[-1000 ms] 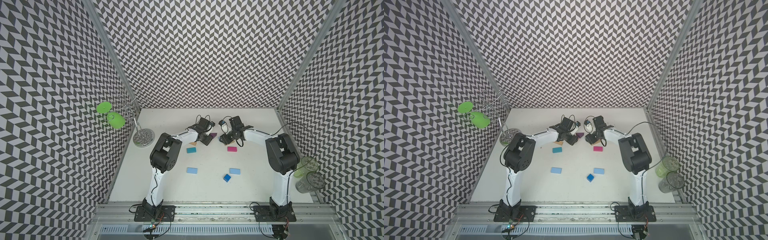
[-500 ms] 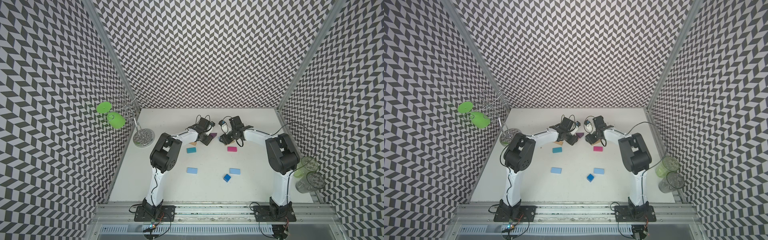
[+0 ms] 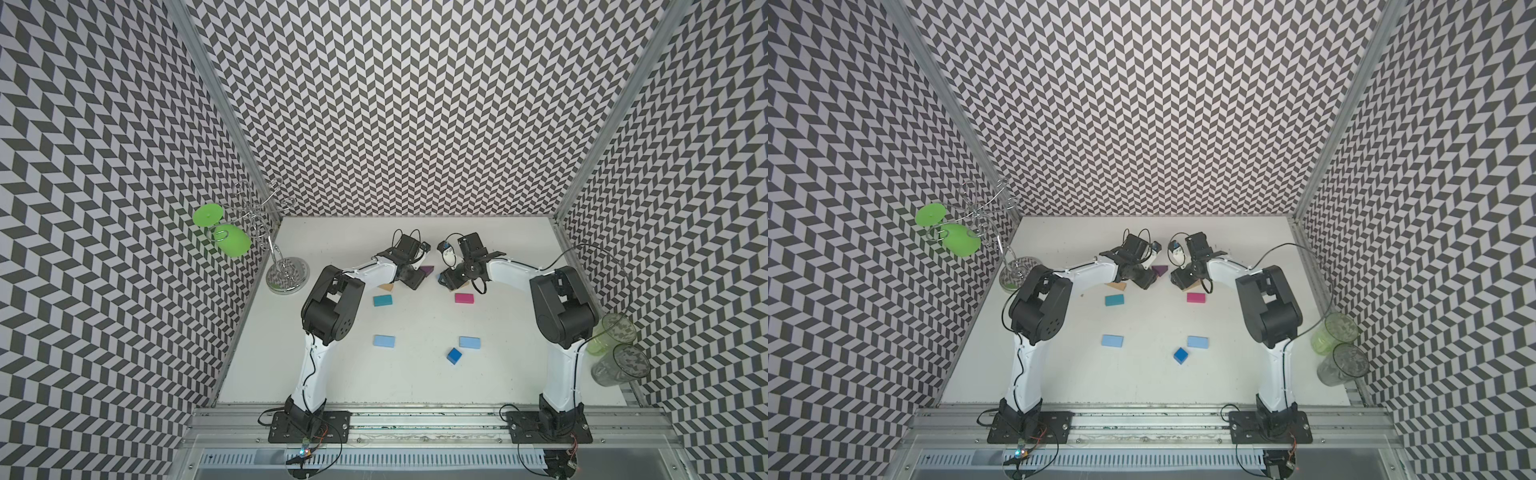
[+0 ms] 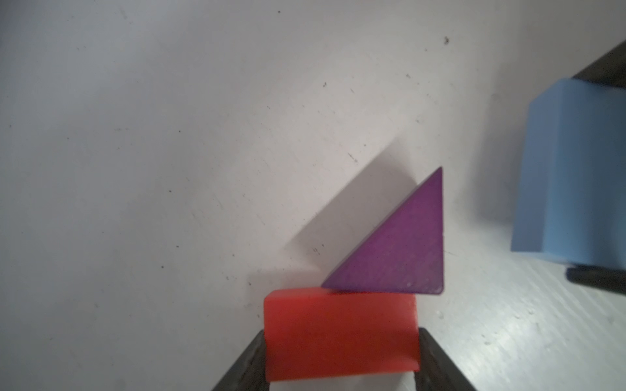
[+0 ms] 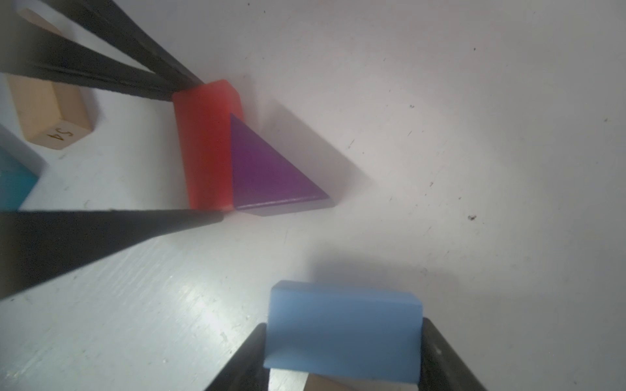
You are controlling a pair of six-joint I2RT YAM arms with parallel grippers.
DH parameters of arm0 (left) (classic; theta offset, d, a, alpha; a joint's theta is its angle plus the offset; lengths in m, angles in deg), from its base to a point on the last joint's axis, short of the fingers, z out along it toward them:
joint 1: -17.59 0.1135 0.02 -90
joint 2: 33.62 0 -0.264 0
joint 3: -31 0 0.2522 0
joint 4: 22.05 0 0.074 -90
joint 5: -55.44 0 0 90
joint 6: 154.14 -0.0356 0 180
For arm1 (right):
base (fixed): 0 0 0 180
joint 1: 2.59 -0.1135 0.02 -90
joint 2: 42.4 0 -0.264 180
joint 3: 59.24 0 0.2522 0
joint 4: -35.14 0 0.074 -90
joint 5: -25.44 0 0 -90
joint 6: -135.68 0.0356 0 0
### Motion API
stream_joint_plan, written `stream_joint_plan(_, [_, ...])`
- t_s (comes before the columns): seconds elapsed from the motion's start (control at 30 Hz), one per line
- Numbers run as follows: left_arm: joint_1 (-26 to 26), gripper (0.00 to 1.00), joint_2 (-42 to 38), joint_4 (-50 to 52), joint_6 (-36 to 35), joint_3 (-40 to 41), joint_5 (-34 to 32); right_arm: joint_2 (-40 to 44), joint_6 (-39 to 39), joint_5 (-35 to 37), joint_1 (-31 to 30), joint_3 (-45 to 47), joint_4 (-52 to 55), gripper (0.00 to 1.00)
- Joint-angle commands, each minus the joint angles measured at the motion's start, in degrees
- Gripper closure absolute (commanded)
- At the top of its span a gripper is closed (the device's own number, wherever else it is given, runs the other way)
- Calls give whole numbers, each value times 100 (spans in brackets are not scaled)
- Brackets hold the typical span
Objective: Assemble a heart with building blocks
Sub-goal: Pick up the building block from the center of the board.
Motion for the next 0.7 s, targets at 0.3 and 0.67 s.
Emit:
stream_joint_plan(0.3, [-44, 1, 167, 171, 11, 47, -116, -111, -17, -85, -36, -128, -57, 62])
stream_joint_plan(0.67, [55, 1, -851, 75, 190, 200, 207, -328, -51, -11, -148, -380, 70, 63])
